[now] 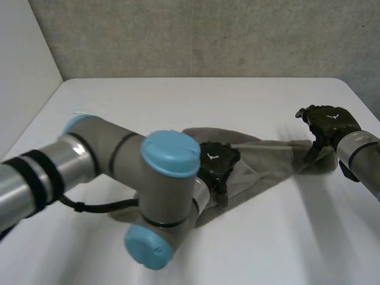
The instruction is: Fold the towel.
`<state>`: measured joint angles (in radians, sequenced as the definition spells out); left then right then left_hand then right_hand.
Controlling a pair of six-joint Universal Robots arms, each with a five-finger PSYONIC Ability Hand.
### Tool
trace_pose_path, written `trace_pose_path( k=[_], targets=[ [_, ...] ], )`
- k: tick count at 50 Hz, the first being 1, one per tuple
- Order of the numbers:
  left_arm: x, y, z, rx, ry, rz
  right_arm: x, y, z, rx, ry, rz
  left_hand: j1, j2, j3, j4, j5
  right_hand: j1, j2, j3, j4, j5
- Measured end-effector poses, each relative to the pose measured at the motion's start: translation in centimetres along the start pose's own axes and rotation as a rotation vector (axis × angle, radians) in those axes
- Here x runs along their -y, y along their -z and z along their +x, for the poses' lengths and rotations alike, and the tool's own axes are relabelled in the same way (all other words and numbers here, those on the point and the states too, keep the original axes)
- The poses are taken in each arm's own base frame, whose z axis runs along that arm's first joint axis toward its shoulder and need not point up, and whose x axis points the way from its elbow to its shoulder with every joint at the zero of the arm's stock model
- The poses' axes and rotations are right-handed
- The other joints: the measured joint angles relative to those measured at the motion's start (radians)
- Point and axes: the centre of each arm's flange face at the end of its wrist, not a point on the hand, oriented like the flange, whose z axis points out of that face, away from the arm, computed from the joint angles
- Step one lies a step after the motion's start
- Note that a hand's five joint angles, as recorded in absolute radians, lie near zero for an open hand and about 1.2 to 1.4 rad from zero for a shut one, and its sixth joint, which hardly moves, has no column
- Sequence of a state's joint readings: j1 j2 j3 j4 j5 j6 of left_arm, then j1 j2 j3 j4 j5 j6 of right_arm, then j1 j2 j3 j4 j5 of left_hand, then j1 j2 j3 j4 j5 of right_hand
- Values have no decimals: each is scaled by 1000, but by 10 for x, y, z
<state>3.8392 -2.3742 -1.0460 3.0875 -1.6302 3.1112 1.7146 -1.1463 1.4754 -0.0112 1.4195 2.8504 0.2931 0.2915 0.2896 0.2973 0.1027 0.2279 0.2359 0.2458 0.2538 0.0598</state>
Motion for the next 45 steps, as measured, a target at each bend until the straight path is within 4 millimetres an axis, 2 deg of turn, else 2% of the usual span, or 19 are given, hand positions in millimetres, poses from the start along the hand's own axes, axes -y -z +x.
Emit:
trace_pose_path(
  k=[5,13,17,22,25,29,35,40,41,45],
  targets=[
    [-9,-13,6,-2,-27,-10,-4,-1,0,2,-2,-11,139,145,145,135,163,0,0,0,0,0],
    [-19,-24,11,11,-42,-11,-9,-2,-3,8,-2,-21,633,647,641,642,655,0,0,0,0,0],
    [-16,-23,9,39,-59,-5,-10,-2,-4,12,-2,-24,710,722,719,717,732,0,0,0,0,0],
    [0,-11,-1,102,-92,2,-11,-1,-7,21,3,-26,718,728,724,725,743,0,0,0,0,0],
    [14,8,-18,154,-98,-6,-11,-1,-8,29,8,-27,719,728,724,725,744,0,0,0,0,0],
    [23,31,-41,209,-86,-19,-12,-1,-9,33,12,-29,718,728,724,725,744,0,0,0,0,0],
    [20,65,-86,292,-45,-35,-13,0,-10,36,13,-31,718,727,724,725,744,0,0,0,0,0],
    [12,80,-118,320,-15,-32,-13,-1,-10,37,12,-30,712,716,716,712,732,0,0,0,0,0],
    [11,81,-120,315,-13,-30,-13,-1,-10,37,12,-29,644,645,648,655,674,0,0,0,0,0],
    [10,81,-117,245,-15,4,-12,-1,-11,39,14,-26,174,170,180,170,192,0,0,0,0,0]
  ],
)
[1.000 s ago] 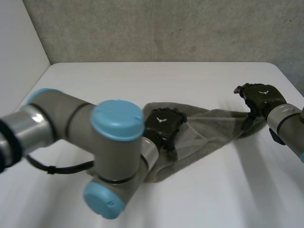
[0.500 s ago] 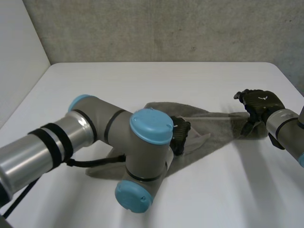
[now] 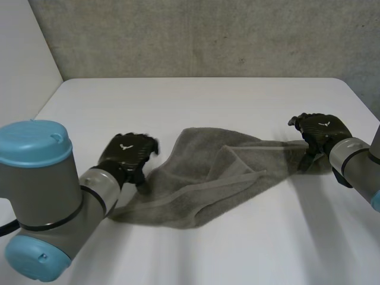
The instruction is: Fold the towel.
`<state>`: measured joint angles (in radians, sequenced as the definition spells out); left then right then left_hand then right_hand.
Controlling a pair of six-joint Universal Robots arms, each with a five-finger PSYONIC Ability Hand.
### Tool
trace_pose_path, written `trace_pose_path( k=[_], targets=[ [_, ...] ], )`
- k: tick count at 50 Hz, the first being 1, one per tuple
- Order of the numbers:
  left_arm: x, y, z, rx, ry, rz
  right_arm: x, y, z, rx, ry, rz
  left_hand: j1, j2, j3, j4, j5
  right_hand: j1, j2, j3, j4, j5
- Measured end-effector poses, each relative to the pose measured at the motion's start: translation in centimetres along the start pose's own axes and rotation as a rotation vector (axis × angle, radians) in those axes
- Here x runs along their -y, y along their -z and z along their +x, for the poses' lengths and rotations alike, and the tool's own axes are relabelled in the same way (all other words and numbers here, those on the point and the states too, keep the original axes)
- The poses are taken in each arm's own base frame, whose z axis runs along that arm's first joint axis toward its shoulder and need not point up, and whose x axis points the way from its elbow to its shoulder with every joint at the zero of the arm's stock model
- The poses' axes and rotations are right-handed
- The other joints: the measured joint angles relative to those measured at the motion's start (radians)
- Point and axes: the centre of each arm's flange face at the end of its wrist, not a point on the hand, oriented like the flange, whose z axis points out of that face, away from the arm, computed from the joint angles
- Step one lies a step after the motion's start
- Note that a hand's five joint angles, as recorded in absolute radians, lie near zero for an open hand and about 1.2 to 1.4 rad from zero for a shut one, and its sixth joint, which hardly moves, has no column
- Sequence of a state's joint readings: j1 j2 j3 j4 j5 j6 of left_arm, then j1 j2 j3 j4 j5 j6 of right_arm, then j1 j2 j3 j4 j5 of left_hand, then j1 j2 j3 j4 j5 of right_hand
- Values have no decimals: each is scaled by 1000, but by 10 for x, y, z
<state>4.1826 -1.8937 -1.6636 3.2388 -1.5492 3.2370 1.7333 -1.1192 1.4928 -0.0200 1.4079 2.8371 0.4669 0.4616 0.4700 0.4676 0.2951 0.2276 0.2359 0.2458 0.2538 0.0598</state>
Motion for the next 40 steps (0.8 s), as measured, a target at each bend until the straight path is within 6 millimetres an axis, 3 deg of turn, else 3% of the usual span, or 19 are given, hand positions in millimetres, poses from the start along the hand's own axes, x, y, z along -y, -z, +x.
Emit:
trace_pose_path(
  k=[3,12,18,24,31,40],
  targets=[
    [6,-4,21,-83,-8,43,0,0,-2,4,2,-2,-222,-221,-228,-217,-240,0,0,0,0,0],
    [24,-27,88,-214,-5,128,-6,0,-5,8,2,-20,-225,-223,-232,-220,-240,0,0,0,0,0],
    [14,-57,125,-264,2,104,-10,-2,-3,1,0,-30,-225,-223,-232,-220,-238,0,0,0,0,0],
    [-8,-76,146,-296,-14,41,-14,-5,-3,-2,0,-35,-197,-195,-203,-208,-193,0,0,0,0,0],
    [-29,-89,164,-324,-32,0,-16,-7,-3,-3,1,-34,-38,-29,-37,-40,-31,0,0,0,0,0],
    [-27,-93,169,-323,-36,26,-18,-8,-3,-2,2,-37,395,408,395,404,392,0,0,0,0,0]
  ],
)
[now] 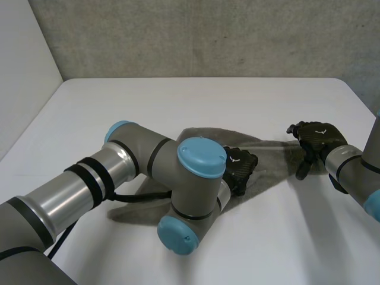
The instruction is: Fold the towel.
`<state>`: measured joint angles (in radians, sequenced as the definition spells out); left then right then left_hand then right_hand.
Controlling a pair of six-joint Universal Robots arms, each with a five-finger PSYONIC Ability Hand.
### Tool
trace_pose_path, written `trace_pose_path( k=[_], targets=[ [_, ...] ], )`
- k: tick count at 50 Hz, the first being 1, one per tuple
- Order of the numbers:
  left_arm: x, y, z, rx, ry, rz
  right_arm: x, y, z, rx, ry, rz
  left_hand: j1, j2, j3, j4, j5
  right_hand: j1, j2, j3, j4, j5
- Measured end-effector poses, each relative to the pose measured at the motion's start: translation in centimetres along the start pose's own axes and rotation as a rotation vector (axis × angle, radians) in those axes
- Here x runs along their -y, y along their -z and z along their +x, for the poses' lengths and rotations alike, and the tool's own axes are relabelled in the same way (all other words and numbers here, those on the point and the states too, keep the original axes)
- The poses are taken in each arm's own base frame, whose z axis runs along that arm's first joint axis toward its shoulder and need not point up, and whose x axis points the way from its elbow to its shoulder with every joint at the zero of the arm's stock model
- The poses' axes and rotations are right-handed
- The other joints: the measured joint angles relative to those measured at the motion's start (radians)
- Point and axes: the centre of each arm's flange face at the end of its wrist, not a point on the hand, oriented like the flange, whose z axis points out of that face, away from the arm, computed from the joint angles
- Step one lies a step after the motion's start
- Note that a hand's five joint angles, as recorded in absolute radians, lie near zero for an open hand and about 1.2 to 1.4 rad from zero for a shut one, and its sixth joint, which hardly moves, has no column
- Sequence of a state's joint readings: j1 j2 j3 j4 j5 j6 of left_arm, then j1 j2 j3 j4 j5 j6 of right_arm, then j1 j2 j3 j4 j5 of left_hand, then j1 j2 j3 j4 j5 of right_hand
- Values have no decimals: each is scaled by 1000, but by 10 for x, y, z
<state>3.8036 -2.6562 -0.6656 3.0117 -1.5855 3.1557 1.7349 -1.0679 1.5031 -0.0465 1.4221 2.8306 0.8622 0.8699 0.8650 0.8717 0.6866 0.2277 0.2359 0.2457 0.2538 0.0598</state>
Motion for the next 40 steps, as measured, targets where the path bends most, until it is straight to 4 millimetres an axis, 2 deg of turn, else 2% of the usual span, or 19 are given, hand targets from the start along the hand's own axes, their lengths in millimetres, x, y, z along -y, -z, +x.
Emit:
trace_pose_path(
  k=[7,13,20,26,28,30,33,36,40],
  targets=[
    [16,7,-8,56,-2,21,-2,-1,0,2,0,-5,78,78,78,79,85,0,0,0,0,0],
    [27,24,-26,114,6,2,-2,0,-1,3,-1,-8,172,167,168,167,178,0,0,0,0,0],
    [18,45,-48,160,20,-59,-2,0,-3,7,0,-9,422,441,443,448,447,0,0,0,0,0],
    [10,57,-61,189,33,-91,-2,1,-4,11,2,-10,424,444,453,474,454,0,0,0,0,0],
    [9,58,-65,197,36,-89,-3,1,-5,13,2,-11,288,287,299,323,317,0,0,0,0,0],
    [10,59,-68,202,40,-77,-3,1,-6,14,2,-12,-41,-54,-37,-44,-40,0,0,0,0,0],
    [13,57,-69,204,42,-55,-3,2,-6,15,3,-13,-324,-338,-324,-331,-327,0,0,0,0,0],
    [20,53,-67,200,42,-20,-4,2,-7,17,3,-14,-405,-417,-408,-412,-433,0,0,0,0,0],
    [35,45,-61,184,39,48,-4,2,-7,18,3,-15,-406,-420,-411,-417,-443,0,0,0,0,0]
  ],
)
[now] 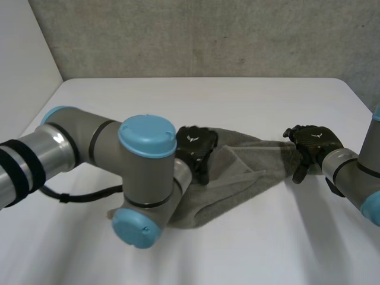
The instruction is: Fold the towel.
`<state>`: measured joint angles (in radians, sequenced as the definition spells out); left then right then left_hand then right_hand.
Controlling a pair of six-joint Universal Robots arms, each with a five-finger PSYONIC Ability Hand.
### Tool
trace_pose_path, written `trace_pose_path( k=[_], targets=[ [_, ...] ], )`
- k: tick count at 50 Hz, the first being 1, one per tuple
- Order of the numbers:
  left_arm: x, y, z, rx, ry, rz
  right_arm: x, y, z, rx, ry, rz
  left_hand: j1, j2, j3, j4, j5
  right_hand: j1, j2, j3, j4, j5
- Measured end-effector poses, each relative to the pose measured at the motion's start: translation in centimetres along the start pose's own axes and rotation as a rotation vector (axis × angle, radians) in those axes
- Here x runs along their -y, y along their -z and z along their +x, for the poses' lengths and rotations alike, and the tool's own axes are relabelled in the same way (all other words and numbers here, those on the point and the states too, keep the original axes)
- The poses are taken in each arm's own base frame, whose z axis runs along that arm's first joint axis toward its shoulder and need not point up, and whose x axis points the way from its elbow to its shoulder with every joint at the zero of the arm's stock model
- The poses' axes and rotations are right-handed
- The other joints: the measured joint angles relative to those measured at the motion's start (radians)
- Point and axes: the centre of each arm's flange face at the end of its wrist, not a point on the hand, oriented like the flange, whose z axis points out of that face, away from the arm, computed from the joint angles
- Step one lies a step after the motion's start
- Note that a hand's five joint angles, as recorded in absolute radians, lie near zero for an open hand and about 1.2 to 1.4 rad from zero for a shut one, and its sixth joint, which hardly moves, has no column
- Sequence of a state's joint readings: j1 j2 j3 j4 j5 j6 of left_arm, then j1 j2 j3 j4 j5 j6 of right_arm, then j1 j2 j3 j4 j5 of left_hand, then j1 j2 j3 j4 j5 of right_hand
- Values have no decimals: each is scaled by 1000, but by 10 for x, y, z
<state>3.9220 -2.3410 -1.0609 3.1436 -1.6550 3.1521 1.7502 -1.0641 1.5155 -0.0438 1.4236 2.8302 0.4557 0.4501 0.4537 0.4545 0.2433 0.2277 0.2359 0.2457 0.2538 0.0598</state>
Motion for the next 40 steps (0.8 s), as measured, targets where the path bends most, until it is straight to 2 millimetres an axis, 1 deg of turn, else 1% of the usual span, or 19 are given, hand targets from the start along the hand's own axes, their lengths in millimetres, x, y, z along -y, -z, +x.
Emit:
trace_pose_path(
  k=[5,9,11,12,14,15,18,23,34,38,40],
  targets=[
    [12,-12,18,-37,1,78,0,0,0,-1,1,2,32,36,33,31,77,0,0,0,0,0],
    [11,-23,37,-92,-1,108,1,-1,1,-2,9,3,203,210,204,202,244,0,0,0,0,0],
    [6,-27,46,-121,-2,106,1,-1,1,-2,15,3,236,241,235,233,273,0,0,0,0,0],
    [0,-30,53,-148,-4,97,0,-1,1,-3,21,3,245,251,245,242,282,0,0,0,0,0],
    [-5,-32,59,-169,-5,87,0,-1,2,-3,27,3,248,253,247,244,284,0,0,0,0,0],
    [-12,-34,65,-189,-7,72,0,-1,2,-4,32,2,248,254,247,244,284,0,0,0,0,0],
    [-22,-37,72,-210,-9,49,0,-2,3,-6,38,3,247,254,247,244,284,0,0,0,0,0],
    [-34,-42,76,-221,-12,26,0,-3,4,-10,41,6,246,252,247,244,283,0,0,0,0,0],
    [-37,-49,76,-217,-11,39,-3,-5,4,-8,40,-2,261,266,260,256,297,0,0,0,0,0],
    [-39,-52,76,-216,-13,42,-3,-5,4,-7,40,-4,469,481,472,474,505,0,0,0,0,0],
    [-41,-53,76,-215,-14,41,-3,-5,4,-7,40,-4,502,515,505,511,542,0,0,0,0,0]
  ],
)
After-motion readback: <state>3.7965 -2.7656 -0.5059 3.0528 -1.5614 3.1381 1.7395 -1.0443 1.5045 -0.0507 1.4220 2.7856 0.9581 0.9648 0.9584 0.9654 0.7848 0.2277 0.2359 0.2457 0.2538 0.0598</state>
